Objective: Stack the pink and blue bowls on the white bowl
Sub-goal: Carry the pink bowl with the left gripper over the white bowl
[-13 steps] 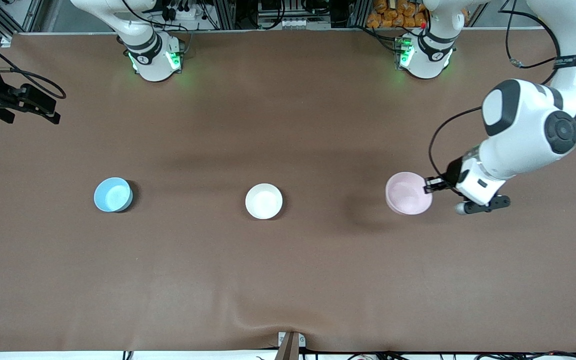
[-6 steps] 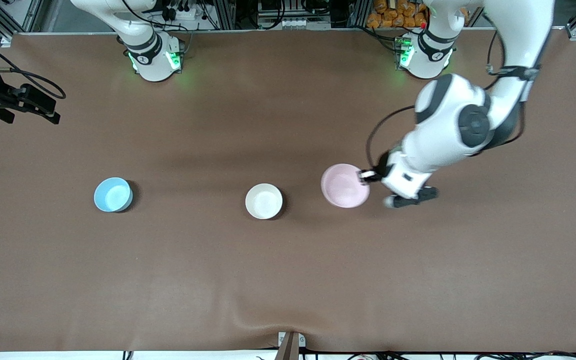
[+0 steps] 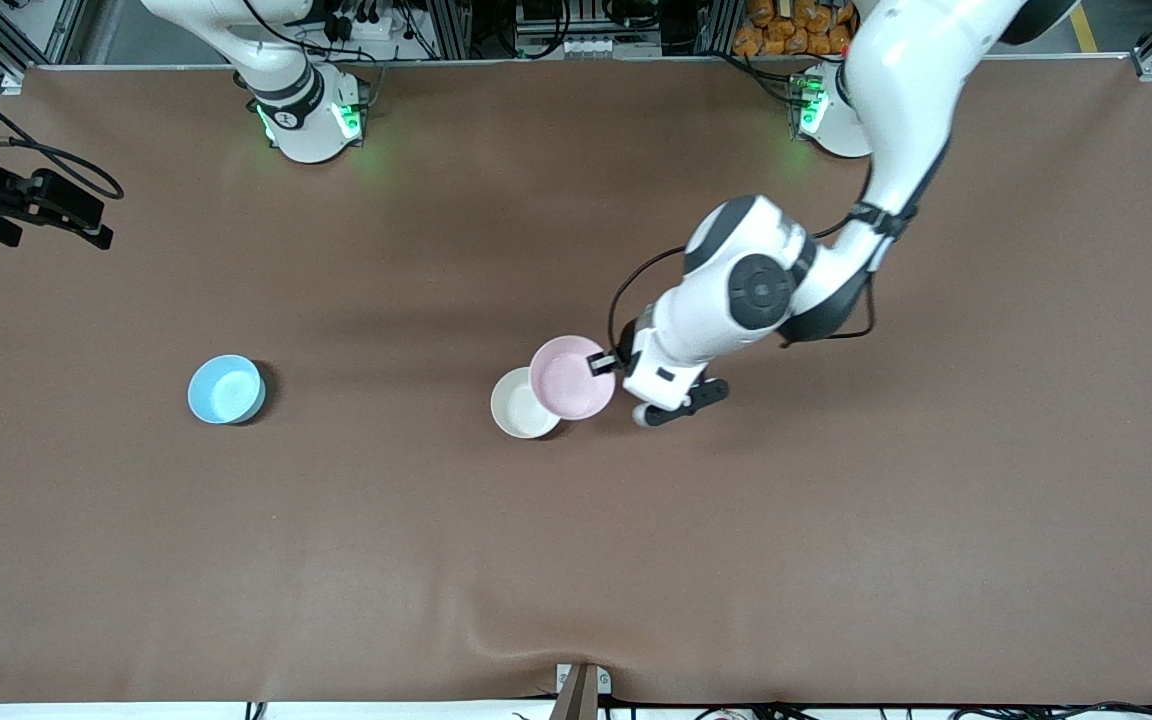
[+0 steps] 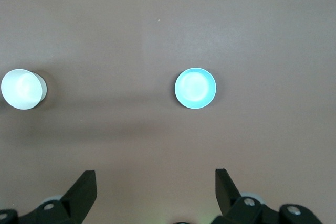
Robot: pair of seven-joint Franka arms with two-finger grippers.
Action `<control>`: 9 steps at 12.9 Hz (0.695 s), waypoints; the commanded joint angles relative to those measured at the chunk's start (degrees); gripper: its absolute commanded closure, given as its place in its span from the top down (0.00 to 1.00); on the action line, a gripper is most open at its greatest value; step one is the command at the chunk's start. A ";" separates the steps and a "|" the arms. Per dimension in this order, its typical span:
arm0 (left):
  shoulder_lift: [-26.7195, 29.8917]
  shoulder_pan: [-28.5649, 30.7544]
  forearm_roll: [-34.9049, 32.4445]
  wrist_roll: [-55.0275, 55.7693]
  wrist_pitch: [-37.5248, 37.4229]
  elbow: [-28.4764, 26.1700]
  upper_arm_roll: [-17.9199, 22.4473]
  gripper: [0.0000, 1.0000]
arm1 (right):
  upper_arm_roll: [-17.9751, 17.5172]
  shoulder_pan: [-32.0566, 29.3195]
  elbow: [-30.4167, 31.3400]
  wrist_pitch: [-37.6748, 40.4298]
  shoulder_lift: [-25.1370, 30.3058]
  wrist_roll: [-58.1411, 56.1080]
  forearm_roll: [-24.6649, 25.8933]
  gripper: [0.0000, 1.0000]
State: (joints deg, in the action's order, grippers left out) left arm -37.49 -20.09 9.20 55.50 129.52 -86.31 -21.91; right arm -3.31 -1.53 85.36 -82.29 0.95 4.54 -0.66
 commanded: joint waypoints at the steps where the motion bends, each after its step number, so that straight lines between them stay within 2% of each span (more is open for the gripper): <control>1: -4.42 -8.54 0.38 2.68 1.96 5.26 7.47 0.00 | -0.56 -0.84 0.07 0.20 0.36 -0.41 -0.49 1.00; 6: -8.56 -10.85 0.64 3.04 11.00 5.80 7.94 0.00 | -0.56 -0.84 0.07 0.20 0.36 -0.41 -0.49 1.00; 9: -9.45 -11.91 0.55 3.04 11.80 5.71 7.94 0.00 | -0.56 -0.84 0.07 0.20 0.36 -0.50 -0.49 1.00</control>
State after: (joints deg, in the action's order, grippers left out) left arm -45.81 -30.89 9.20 57.72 140.81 -82.50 -14.76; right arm -3.32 -1.54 85.36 -82.29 0.96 4.54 -0.66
